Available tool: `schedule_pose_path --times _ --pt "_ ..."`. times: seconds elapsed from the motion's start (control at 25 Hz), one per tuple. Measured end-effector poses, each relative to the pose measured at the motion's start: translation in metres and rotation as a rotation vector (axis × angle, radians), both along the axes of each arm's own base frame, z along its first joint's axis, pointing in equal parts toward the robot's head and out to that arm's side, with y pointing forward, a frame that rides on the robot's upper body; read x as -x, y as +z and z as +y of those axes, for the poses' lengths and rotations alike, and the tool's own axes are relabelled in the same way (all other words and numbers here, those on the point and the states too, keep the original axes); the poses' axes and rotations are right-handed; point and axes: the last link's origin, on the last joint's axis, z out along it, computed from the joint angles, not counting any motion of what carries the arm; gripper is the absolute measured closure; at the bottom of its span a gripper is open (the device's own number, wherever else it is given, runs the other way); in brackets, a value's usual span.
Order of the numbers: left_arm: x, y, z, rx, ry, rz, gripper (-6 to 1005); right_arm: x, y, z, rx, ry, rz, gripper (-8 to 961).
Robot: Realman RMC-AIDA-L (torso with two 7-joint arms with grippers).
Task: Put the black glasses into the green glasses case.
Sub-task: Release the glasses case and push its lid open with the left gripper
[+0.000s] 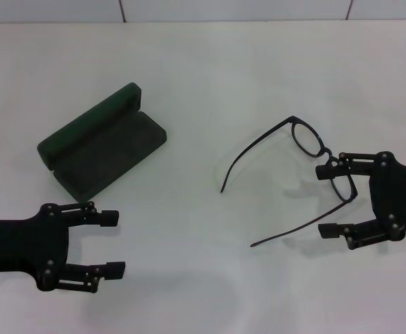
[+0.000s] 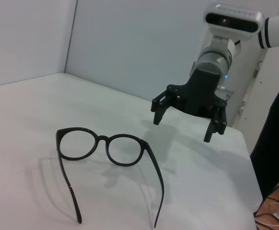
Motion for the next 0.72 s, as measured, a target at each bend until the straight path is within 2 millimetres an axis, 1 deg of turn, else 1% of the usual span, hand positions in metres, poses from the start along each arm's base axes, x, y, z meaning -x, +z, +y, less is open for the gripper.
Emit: schedule_pose_path --times 0.52,0.6,0.72 --pt "0.001 0.0 0.001 -0.004 0.014 0.005 144 0.0 0.0 0.0 0.001 0.0 0.004 77" --pt "0.001 0.002 0.005 -0.01 0.059 -0.004 145 0.0 0.0 0.0 0.0 0.0 0.004 77" --pt "-0.002 0.008 0.018 -0.01 0.166 -0.026 146 0.0 0.0 0.0 0.002 0.001 0.004 77"
